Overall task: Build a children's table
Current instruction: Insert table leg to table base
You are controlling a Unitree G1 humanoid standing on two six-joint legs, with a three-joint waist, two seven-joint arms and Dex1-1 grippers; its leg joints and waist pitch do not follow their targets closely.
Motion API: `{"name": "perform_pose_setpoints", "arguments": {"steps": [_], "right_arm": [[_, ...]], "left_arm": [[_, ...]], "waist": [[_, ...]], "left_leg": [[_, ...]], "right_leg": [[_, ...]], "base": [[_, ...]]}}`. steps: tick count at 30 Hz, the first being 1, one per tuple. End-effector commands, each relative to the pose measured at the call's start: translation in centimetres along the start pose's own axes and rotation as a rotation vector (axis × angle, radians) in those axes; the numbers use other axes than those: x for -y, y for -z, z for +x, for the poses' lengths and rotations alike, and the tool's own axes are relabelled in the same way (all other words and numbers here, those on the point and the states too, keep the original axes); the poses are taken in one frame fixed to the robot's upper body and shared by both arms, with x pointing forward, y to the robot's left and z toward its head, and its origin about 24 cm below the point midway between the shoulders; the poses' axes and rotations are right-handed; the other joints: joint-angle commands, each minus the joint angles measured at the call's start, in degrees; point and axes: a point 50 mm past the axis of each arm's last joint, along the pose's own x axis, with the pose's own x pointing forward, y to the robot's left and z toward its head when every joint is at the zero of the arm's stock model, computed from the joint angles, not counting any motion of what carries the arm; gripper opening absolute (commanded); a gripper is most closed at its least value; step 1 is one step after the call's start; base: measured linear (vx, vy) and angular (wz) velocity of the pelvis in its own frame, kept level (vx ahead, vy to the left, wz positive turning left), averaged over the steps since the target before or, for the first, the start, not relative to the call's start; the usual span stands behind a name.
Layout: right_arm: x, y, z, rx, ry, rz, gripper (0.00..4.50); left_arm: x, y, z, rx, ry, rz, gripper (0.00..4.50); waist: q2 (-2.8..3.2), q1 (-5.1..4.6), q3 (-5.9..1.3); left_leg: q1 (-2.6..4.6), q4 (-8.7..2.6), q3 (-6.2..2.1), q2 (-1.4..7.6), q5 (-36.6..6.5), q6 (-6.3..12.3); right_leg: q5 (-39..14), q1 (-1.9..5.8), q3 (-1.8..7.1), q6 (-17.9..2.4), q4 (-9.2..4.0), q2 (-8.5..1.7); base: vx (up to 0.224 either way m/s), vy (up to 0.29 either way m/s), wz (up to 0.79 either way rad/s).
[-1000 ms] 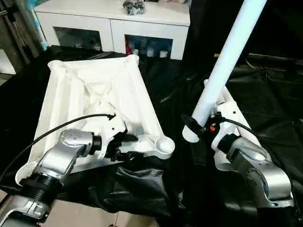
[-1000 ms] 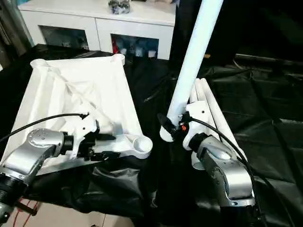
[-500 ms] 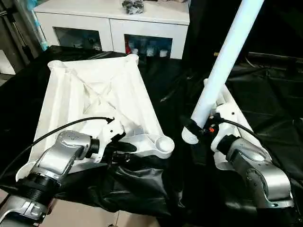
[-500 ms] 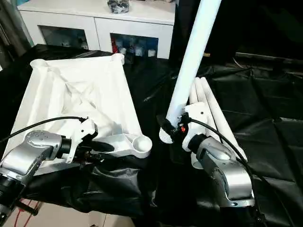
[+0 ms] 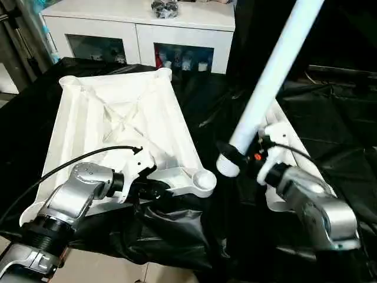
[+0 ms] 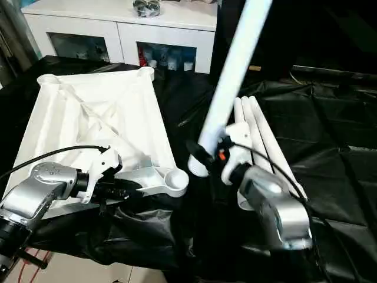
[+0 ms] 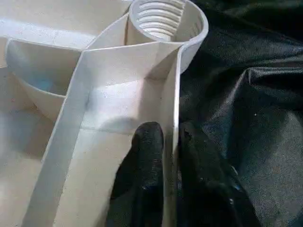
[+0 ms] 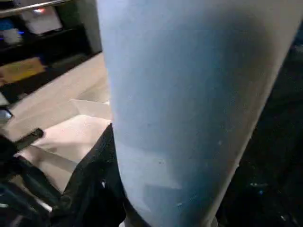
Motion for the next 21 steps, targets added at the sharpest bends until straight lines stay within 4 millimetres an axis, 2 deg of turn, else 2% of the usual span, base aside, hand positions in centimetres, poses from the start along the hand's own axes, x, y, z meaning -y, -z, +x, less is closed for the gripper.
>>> {"name": "perform_pose_setpoints", "arguments": {"steps": [1,2,3,4,5,6,12,17,21], "right_arm": [[-0.3,-0.1,0.3,-0.012,-0.04,0.004,1.93],[-0.3,0.1,0.5,-0.05,-0.093,0.001,1.93],[-0.4,0.2,0.5,-0.069,-0.116,0.001,1.93],[-0.4,0.3,0.5,-0.085,-0.132,0.002,1.93],[-0.4,0.4,0.5,-0.102,-0.145,0.01,1.93],[-0.3,0.5,0.6,-0.116,-0.154,0.009,1.93],[0.8,0.9,1.4,-0.153,-0.123,-0.017,1.93],[1.3,0.6,1.8,-0.141,-0.115,-0.015,1.93],[1.4,0.9,2.5,-0.132,-0.117,0.01,1.93]], "left_arm": [[0.2,0.4,0.6,-0.037,-0.001,-0.003,0.38],[0.3,-0.1,1.0,-0.025,-0.004,0.009,0.23],[0.3,-0.3,1.2,-0.02,-0.006,0.015,0.23],[0.3,-0.6,1.5,-0.014,-0.012,0.022,0.12],[0.2,-0.9,1.8,-0.005,-0.02,0.024,0.04],[0.2,-1.2,2.2,0.004,-0.025,0.032,0.01],[0.4,-2.1,3.5,0.029,-0.008,0.076,0.0],[0.4,-2.3,3.5,0.036,0.01,0.094,0.0],[0.3,-2.4,3.4,0.037,0.008,0.1,0.0]], "waist": [[0.3,0.21,-3.26],[-0.04,0.34,-3.37],[0.12,0.54,-3.36],[-0.29,0.53,-3.36],[-0.41,0.79,-3.42],[-0.4,1.08,-3.4],[-0.51,1.45,-3.55],[-0.32,1.63,-3.57],[-0.39,1.6,-3.64]], "left_leg": [[-0.56,-4.72,-0.42,2.93,-8.27,0.36],[-0.49,-4.63,-0.41,3.01,-7.74,0.66],[-0.35,-4.55,-0.26,3.05,-7.24,0.95],[-0.42,-4.54,-0.17,3.04,-7.07,1.19],[-0.5,-4.49,-0.09,3.06,-6.31,1.37],[-0.47,-4.49,-0.03,3.15,-5.99,1.39],[-0.52,-4.4,0.16,3.09,-5.35,0.97],[-0.43,-4.38,0.42,3.25,-5.34,1.01],[-0.53,-4.42,0.51,3.4,-5.72,0.77]], "right_leg": [[-15.56,2.98,2.42,-11.76,-4.1,-4.19],[-15.16,3.07,2.36,-11.89,-3.94,-4.19],[-14.34,2.87,2.36,-12.22,-4.0,-4.16],[-14.12,2.91,2.36,-12.3,-4.04,-4.13],[-13.71,3.05,2.32,-12.32,-3.98,-4.19],[-13.87,2.97,2.32,-12.16,-3.96,-4.27],[-14.86,2.97,2.27,-11.32,-4.05,-4.38],[-13.8,2.82,2.06,-11.83,-4.03,-4.34],[-14.09,2.88,1.73,-12.07,-4.05,-4.45]], "base": [[0.0,0.0,0.0],[0.0,0.0,0.0],[0.0,0.0,0.0],[0.0,0.0,0.0],[0.0,0.0,0.0],[0.0,0.0,0.0],[0.0,0.0,0.0],[0.0,0.0,0.0],[0.0,0.0,0.0]]}}
